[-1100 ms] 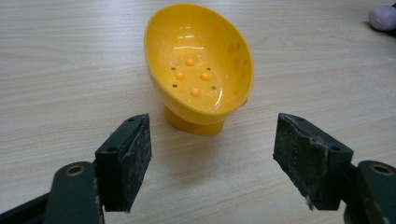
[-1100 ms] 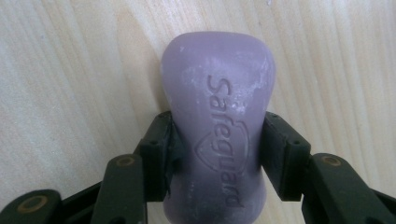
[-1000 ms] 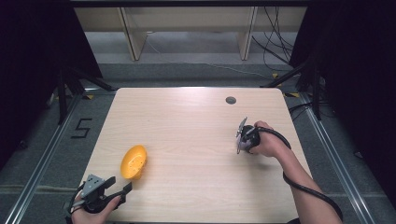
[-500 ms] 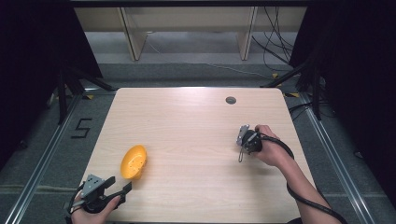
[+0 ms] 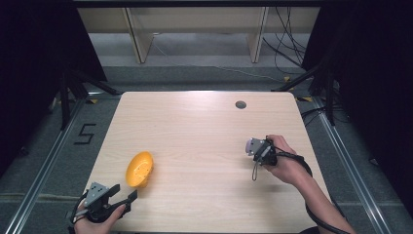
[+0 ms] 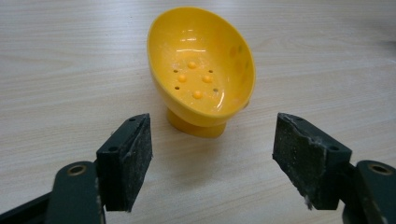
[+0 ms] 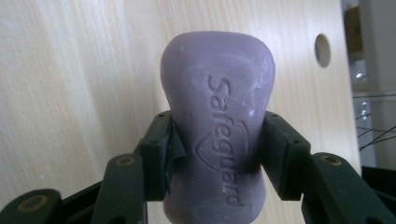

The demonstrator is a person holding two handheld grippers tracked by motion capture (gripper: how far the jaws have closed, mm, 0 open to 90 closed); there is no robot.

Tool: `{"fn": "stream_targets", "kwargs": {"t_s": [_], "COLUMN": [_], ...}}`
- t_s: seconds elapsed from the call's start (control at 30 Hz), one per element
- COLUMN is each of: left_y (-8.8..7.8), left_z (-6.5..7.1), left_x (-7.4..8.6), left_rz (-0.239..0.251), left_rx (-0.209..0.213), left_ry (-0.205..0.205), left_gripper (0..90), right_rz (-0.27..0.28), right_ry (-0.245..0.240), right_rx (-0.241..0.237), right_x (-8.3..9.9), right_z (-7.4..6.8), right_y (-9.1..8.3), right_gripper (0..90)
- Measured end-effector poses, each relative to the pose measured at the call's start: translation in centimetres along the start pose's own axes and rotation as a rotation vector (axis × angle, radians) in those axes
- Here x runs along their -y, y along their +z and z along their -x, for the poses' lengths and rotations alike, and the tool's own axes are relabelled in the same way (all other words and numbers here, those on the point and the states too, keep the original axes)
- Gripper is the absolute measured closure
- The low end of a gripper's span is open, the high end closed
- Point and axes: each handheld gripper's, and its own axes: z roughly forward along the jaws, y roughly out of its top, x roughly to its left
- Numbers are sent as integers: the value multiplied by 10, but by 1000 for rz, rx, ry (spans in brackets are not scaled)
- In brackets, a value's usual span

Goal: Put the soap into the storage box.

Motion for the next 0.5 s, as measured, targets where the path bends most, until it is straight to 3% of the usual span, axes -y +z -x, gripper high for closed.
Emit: {"fn": "stream_targets", "kwargs": {"t_s": [0.5], "left_y": [0], "left_z": [-1], "left_x": [0], "left_rz": [0], "left_rx": [4], "left_ry": [3], "left_gripper": [278], "right_rz": [104], "right_ry": [-56], "right_rx": [80], "right_x": [-23], "right_z": [-21], "right_y": [-42], "right_gripper": [506]}}
